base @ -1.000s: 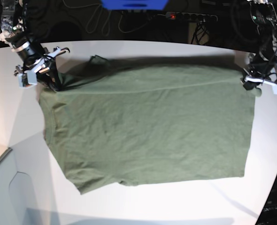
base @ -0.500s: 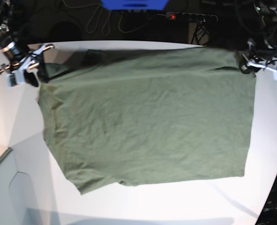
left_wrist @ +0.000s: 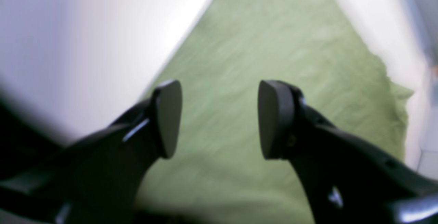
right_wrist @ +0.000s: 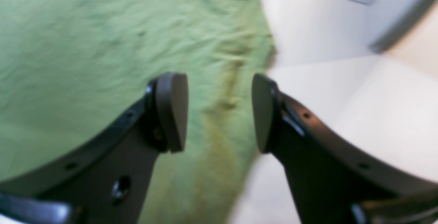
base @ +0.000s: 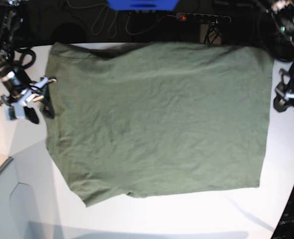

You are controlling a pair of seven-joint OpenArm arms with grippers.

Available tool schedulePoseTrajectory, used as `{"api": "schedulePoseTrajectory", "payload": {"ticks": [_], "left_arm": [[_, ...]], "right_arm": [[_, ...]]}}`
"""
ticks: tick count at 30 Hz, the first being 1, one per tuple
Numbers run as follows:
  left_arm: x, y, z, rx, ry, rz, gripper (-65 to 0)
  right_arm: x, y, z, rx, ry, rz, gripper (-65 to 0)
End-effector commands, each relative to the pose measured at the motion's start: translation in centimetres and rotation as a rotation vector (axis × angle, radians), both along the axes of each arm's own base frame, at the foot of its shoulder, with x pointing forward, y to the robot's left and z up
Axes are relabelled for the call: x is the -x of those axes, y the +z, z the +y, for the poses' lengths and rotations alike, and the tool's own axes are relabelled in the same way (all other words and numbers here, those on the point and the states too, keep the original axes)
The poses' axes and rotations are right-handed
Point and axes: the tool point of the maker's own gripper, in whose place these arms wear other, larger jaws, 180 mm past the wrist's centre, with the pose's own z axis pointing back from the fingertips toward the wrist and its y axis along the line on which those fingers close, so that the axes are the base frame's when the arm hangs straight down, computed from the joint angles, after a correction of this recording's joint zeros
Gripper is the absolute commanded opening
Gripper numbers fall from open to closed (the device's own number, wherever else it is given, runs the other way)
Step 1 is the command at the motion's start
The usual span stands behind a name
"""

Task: Layout the t-shirt on the table in an organized manner, then fold the t-shirt properly
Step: 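Release the shirt edge with both grippers and raise them, then move both grippers to the shirt's side edges and grasp them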

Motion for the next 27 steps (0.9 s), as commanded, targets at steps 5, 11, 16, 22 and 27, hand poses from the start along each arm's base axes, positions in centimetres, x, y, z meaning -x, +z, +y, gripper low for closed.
{"api": "schedulePoseTrajectory", "payload": {"ticks": [5, 11, 16, 22, 27], "left_arm": [[-3.6, -5.5, -1.2, 0.082, -0.022, 0.146, -30.8], [-4.4, -9.6, -1.4, 0.086, 0.027, 0.205, -41.9], [-4.2, -11.6, -1.6, 0.091, 0.049, 0.217, -65.0], [-6.5, -13.3, -4.0, 0.003, -0.071, 0.224, -65.0], [-9.9, -12.9, -4.6, -0.057, -0.107, 0.163, -65.0]], "right_arm": [[-3.3, -1.0, 2.0, -0.013, 0.072, 0.052, -47.2], [-4.9, -3.8, 3.8, -0.046, 0.119, 0.143, -65.0], [-5.1, -6.1, 5.0, 0.028, 0.165, 0.206, -65.0], [-5.7, -8.9, 6.6, 0.092, 0.181, 0.281, -65.0], [-7.4, -10.4, 6.5, 0.091, 0.177, 0.325, -65.0]]}}
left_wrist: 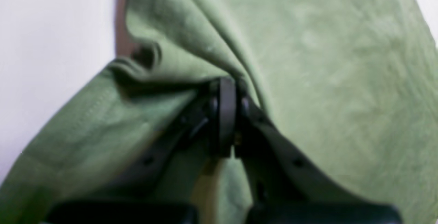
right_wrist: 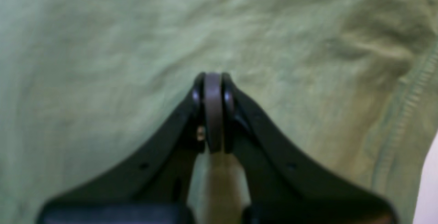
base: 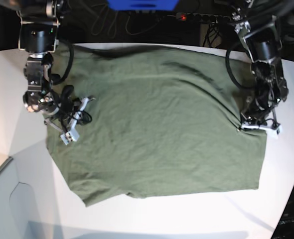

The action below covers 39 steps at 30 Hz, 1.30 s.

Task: Layout the t-shirt on the table in an organized manner, then fold the t-shirt properly
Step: 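Move both grippers to the shirt's side edges and grasp them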

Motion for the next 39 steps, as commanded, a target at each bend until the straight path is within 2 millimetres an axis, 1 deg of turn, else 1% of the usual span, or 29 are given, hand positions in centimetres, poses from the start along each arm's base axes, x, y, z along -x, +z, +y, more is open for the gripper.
{"api": "schedulePoseTrajectory", "payload": {"ticks": [1, 3, 4, 6, 8, 10, 11, 13, 16, 17, 19, 21, 22, 24, 26, 29, 31, 32, 34, 35, 36, 37, 39], "left_arm": [[0.1, -0.7, -0.3, -0.011, -0.027, 0.058, -65.0], [-1.6, 0.0, 0.0, -0.028, -0.034, 0.035, -65.0], [-2.4, 0.4, 0.1, -0.032, -0.035, 0.024, -65.0], [-3.7, 0.6, 0.0, -0.031, -0.031, 0.010, -65.0], [-4.4, 0.8, 0.9, -0.038, -0.008, 0.001, -65.0], [-5.0, 0.9, 1.1, -0.035, 0.006, -0.009, -65.0], [-5.1, 0.9, 1.3, -0.035, 0.010, -0.008, -65.0], [-5.2, 1.0, 1.3, -0.036, 0.010, -0.010, -65.0], [-5.0, 1.0, 1.5, -0.030, 0.017, -0.009, -65.0], [-4.6, 0.6, 1.4, -0.026, 0.019, -0.001, -65.0], [-4.4, 0.5, 1.2, -0.012, 0.006, 0.019, -65.0], [-4.6, 1.3, 0.9, 0.009, -0.018, 0.026, -65.0], [-5.0, 2.2, 1.0, 0.014, -0.027, 0.013, -65.0], [-4.8, 3.3, 1.7, 0.015, -0.031, -0.003, -65.0], [-5.4, 4.9, 1.6, 0.023, -0.036, -0.048, -65.0], [-5.7, 6.6, 1.8, 0.025, -0.032, -0.104, -64.5], [-5.7, 7.4, 1.9, 0.027, -0.030, -0.134, -60.8], [-5.5, 7.8, 1.9, 0.034, -0.033, -0.145, -57.5], [-4.9, 8.2, 1.4, 0.056, -0.050, -0.148, -49.8], [-4.7, 8.6, 1.2, 0.065, -0.059, -0.155, -45.3], [-4.2, 8.8, 1.0, 0.075, -0.067, -0.159, -41.2], [-3.3, 8.7, 1.0, 0.082, -0.069, -0.156, -37.3], [-1.2, 8.9, 2.0, 0.084, -0.042, -0.161, -31.6]], "right_arm": [[-1.6, 1.2, -0.4, -0.007, 0.006, -0.047, -65.0], [-2.5, 1.2, -0.5, -0.032, -0.006, -0.060, -65.0], [-3.0, 1.1, -1.0, -0.037, -0.014, -0.061, -65.0], [-4.0, 1.1, -1.4, -0.057, -0.029, -0.064, -65.0], [-4.7, 0.8, -1.7, -0.084, -0.047, -0.063, -65.0], [-5.7, 0.9, -2.5, -0.102, -0.081, -0.080, -65.0], [-6.4, 0.8, -3.3, -0.097, -0.132, -0.098, -65.0], [-8.2, 1.4, -4.8, -0.086, -0.216, -0.148, -65.0], [-10.4, 2.2, -8.5, 0.000, -0.393, -0.212, -65.0], [-11.0, 2.4, -9.5, 0.029, -0.444, -0.221, -65.0], [-11.6, 2.7, -10.4, 0.059, -0.491, -0.223, -65.0], [-12.2, 3.2, -10.8, 0.065, -0.513, -0.231, -65.0], [-12.5, 3.6, -11.0, 0.070, -0.523, -0.239, -65.0], [-12.9, 3.9, -10.9, 0.066, -0.530, -0.248, -65.0], [-13.0, 4.0, -10.7, 0.064, -0.524, -0.250, -65.0], [-13.6, 4.7, -10.6, 0.059, -0.523, -0.265, -65.0], [-14.2, 5.4, -10.5, 0.056, -0.522, -0.280, -65.0], [-14.7, 6.0, -10.9, 0.059, -0.524, -0.293, -65.0], [-15.4, 6.9, -11.0, 0.055, -0.527, -0.308, -65.0], [-15.6, 7.3, -11.5, 0.059, -0.534, -0.317, -65.0], [-15.8, 7.9, -12.6, 0.070, -0.544, -0.325, -65.0], [-15.8, 8.1, -13.2, 0.076, -0.550, -0.327, -65.0], [-15.6, 8.1, -13.6, 0.083, -0.554, -0.326, -65.0]]}}
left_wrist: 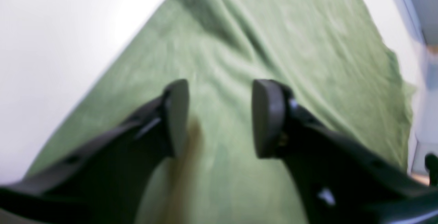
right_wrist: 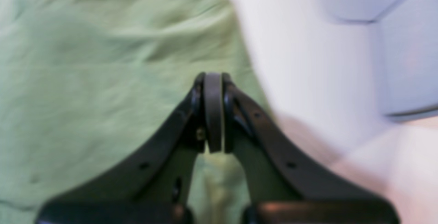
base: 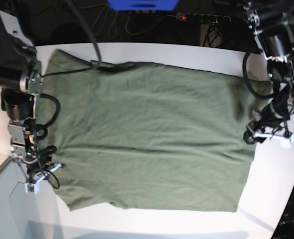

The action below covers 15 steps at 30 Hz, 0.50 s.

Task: Layout the t-shirt on the table in an organized manner, then fold the t-shirt properly
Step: 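Move both grippers to the shirt's side edges and grasp them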

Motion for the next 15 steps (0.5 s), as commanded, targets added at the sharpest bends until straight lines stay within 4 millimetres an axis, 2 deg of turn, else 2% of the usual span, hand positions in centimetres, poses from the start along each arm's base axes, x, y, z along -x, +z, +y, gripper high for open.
{"api": "schedulePoseTrajectory", "payload": {"ticks": [1, 3, 8, 12, 15], "left_arm": [[-0.1, 1.9, 1.6, -0.028, 0.031, -0.059, -29.4], [1.6, 1.7, 2.5, -0.049, 0.050, -0.050, -26.2], [5.1, 1.0, 4.3, -0.093, 0.085, -0.015, -23.1], [6.0, 0.8, 5.7, -0.093, 0.125, -0.006, -23.1], [7.0, -0.2, 5.6, -0.090, 0.121, 0.027, -23.1]], "right_arm": [[-1.1, 2.1, -1.3, 0.019, -0.018, -0.056, -65.0], [0.0, 1.3, -2.8, 0.038, -0.033, -0.033, -65.0], [2.0, -0.5, -3.8, 0.048, -0.033, 0.011, -65.0], [3.8, -1.9, -3.7, -0.070, -0.039, 0.013, -65.0], [5.3, -3.0, -4.6, -0.116, -0.089, 0.019, -65.0]]}}
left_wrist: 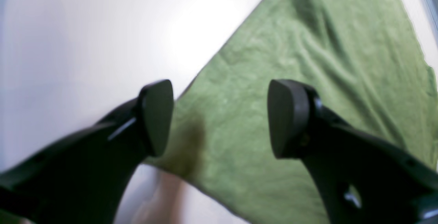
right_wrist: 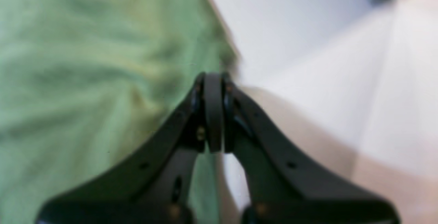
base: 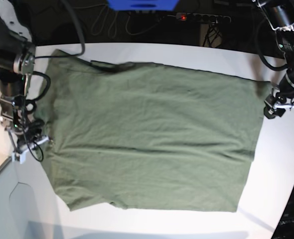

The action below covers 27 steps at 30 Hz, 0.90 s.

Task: Layout the t-shirt on the table in an organized manner, then fold the t-shirt properly
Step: 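Move both grippers to the shirt's side edges and grasp them, then pull the shirt edges outward with both grippers to smooth it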

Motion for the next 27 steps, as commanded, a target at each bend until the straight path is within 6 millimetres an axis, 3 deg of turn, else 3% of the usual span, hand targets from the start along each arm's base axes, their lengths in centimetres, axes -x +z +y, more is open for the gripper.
{"api": "schedulePoseTrajectory", "payload": {"ticks": [1, 6, 9, 12, 15, 21, 24, 27], "left_arm": [[-0.2, 0.8, 0.4, -0.016, -0.005, -0.021, -23.1], [2.2, -1.0, 0.7, -0.040, -0.012, 0.053, -23.1], [3.4, -1.9, 1.2, -0.100, -0.027, 0.116, -23.1], [3.6, -2.2, 1.4, -0.135, -0.041, 0.143, -23.1], [3.4, -2.3, 1.0, -0.130, -0.042, 0.140, -23.1], [3.6, -3.1, -0.4, -0.099, -0.044, 0.146, -23.5], [3.1, -3.4, -1.7, -0.097, -0.085, 0.152, -31.4], [3.0, -3.6, -2.3, -0.095, -0.106, 0.155, -44.9]], "right_arm": [[-1.0, 1.7, -0.9, 0.001, -0.010, -0.059, -65.0], [1.4, -0.2, -1.5, -0.007, -0.036, -0.025, -61.4], [2.2, 0.4, -1.8, 0.035, -0.020, -0.052, -57.7], [2.6, 2.2, -0.6, 0.083, 0.020, -0.125, -54.9], [2.9, 5.4, 1.1, 0.138, 0.066, -0.230, -53.8], [7.1, 10.3, 5.6, 0.199, 0.141, -0.369, -53.8], [10.9, 11.0, 7.6, 0.211, 0.172, -0.369, -53.8], [14.9, 10.2, 9.5, 0.184, 0.186, -0.325, -53.8]]}}
